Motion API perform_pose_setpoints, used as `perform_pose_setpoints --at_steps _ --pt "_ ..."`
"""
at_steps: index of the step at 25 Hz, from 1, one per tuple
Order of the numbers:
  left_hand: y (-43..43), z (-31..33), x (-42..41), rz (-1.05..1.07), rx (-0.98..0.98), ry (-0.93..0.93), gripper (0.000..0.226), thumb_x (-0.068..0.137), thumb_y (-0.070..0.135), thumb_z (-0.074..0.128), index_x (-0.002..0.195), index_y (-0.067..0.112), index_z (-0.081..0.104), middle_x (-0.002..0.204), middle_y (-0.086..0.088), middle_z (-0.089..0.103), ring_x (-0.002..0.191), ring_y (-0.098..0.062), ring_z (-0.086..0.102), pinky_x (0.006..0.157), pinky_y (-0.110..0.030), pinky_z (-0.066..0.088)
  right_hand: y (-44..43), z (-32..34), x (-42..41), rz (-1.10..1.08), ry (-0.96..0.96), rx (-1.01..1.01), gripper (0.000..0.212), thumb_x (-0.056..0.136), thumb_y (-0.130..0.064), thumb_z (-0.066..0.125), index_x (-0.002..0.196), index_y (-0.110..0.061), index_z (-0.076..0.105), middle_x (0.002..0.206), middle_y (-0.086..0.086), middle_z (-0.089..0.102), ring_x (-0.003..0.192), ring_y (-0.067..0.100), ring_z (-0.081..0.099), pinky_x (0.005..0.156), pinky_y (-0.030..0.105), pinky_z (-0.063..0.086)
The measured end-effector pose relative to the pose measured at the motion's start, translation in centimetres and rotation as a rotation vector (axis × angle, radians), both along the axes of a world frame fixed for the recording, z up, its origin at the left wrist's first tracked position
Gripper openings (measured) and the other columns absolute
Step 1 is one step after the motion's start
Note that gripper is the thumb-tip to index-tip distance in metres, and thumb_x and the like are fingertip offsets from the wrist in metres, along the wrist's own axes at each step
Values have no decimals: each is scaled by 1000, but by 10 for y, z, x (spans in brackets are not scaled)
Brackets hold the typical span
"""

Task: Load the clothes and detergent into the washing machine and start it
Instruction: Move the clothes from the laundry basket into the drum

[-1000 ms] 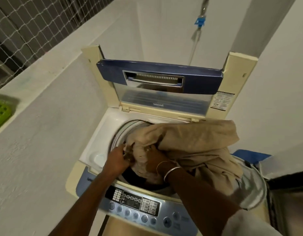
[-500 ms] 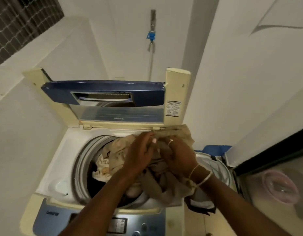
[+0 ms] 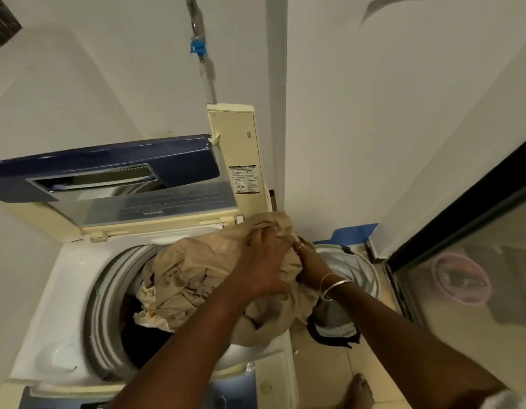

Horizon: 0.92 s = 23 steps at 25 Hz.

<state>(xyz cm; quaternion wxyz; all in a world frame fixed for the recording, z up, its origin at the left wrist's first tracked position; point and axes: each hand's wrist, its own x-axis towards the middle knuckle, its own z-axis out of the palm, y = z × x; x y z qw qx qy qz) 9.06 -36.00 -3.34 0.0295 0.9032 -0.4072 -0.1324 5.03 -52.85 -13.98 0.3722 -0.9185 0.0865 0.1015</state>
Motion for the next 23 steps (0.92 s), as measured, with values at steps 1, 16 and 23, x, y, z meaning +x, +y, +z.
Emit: perform_pose_setpoints --at_steps 1,16,23 --pt "1 0 2 14 -15 -14 112 64 62 76 153 32 15 159 -4 11 144 -32 16 117 -48 24 5 4 -2 -77 -5 -4 57 83 -48 61 135 -31 49 133 8 59 121 27 57 103 38 46" --pt "224 87 0 607 -988 36 76 65 49 79 132 30 48 120 21 59 108 8 58 89 -9 44 239 198 41 4 -85 1458 39 104 -30 32 110 -13 67 99 9 68 93 22 65 87 34 55" --pt "314 -15 11 841 -335 266 91 69 37 81 144 11 38 130 0 54 118 -19 57 95 -27 46 308 45 69 409 -250 -49 51 93 -33 52 138 -11 50 139 20 51 128 37 51 112 45 37"
